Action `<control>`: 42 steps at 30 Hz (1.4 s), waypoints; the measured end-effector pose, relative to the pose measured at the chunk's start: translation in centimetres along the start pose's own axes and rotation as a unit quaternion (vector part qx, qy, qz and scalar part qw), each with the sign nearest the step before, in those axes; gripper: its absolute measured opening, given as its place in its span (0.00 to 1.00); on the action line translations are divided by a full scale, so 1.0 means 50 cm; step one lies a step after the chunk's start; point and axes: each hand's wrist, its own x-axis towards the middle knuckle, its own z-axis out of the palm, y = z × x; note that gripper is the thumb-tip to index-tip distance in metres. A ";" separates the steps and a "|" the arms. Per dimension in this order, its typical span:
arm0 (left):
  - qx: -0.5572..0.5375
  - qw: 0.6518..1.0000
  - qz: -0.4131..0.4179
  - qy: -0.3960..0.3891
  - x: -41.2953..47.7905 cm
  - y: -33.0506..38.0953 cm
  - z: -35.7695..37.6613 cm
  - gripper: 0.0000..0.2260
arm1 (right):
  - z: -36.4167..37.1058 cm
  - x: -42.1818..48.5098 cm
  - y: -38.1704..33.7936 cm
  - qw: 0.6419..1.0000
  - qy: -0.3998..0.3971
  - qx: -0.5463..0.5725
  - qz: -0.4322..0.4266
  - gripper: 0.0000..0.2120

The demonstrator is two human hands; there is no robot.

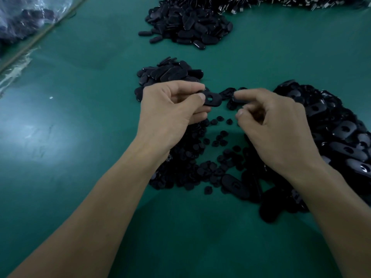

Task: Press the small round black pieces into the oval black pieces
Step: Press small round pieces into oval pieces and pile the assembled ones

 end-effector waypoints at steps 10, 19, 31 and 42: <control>0.005 1.000 0.012 -0.008 -0.002 -0.005 0.002 0.03 | 0.001 0.003 -0.004 0.993 0.039 0.108 -0.030 0.06; 0.001 0.999 0.012 -0.042 -0.009 -0.004 0.012 0.05 | 0.001 0.007 -0.013 0.986 0.017 0.166 -0.017 0.14; -0.035 0.997 0.026 -0.066 -0.008 -0.002 0.013 0.06 | -0.006 0.012 -0.012 0.974 0.021 0.226 0.022 0.11; -0.020 0.995 0.052 -0.087 -0.011 -0.006 0.012 0.06 | -0.006 0.008 -0.021 0.983 0.020 0.181 -0.012 0.10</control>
